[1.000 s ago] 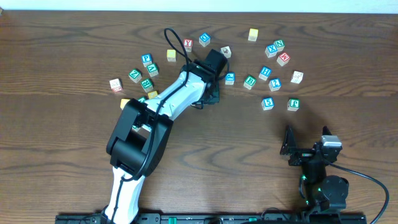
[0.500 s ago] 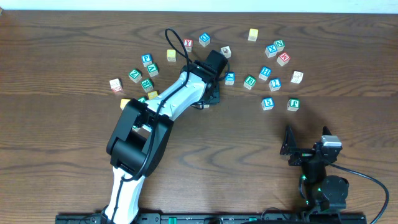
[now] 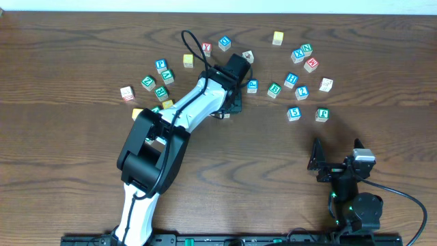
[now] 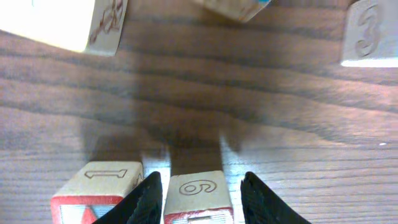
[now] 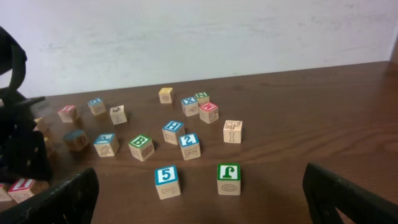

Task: Spell out AI2
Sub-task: 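Open the left gripper and retract it to the left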

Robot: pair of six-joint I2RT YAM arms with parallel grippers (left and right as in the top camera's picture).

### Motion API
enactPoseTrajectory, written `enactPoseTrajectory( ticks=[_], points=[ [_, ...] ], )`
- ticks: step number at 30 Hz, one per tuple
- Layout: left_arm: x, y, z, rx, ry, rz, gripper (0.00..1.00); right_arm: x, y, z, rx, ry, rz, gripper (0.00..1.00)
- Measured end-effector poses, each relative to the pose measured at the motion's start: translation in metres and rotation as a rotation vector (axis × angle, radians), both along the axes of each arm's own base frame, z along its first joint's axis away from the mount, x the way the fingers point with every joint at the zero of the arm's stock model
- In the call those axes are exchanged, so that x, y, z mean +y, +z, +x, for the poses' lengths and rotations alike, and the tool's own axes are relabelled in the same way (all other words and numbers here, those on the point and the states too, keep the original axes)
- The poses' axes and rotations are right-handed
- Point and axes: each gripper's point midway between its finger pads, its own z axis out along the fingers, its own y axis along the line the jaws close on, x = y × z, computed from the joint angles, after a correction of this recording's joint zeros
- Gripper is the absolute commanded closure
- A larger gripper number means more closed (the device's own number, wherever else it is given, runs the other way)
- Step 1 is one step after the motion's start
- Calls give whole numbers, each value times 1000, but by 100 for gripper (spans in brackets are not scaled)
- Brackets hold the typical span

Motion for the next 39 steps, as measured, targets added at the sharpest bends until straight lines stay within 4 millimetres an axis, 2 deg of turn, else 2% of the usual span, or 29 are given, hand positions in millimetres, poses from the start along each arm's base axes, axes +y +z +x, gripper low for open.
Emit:
enactPoseTrajectory(
  ticks=[4,6,9,11,14,18,21,25,31,39],
  points=[
    [-1,6,2,-12,-18,-2,59,0,0,0,0,0,0,1],
    [-1,16,3,-30,-26,-9,59,0,0,0,0,0,0,1],
    [2,46,7,-82,-37,-33,59,0,0,0,0,0,0,1],
    [11,76,7,-120,-36,-47,59,0,0,0,0,0,0,1],
    [36,120,-1,-156,-19,-55,59,0,0,0,0,0,0,1],
    [80,172,-21,-182,34,-53,59,0,0,0,0,0,0,1],
    [107,202,-36,-215,75,-59,59,0,0,0,0,0,0,1],
    [132,236,-54,-273,96,-67,59,0,0,0,0,0,0,1],
    [165,263,-76,-317,145,-61,59,0,0,0,0,0,0,1],
    [182,262,-83,-292,186,-44,59,-7,7,0,-29,-42,-4,1]
  ],
)
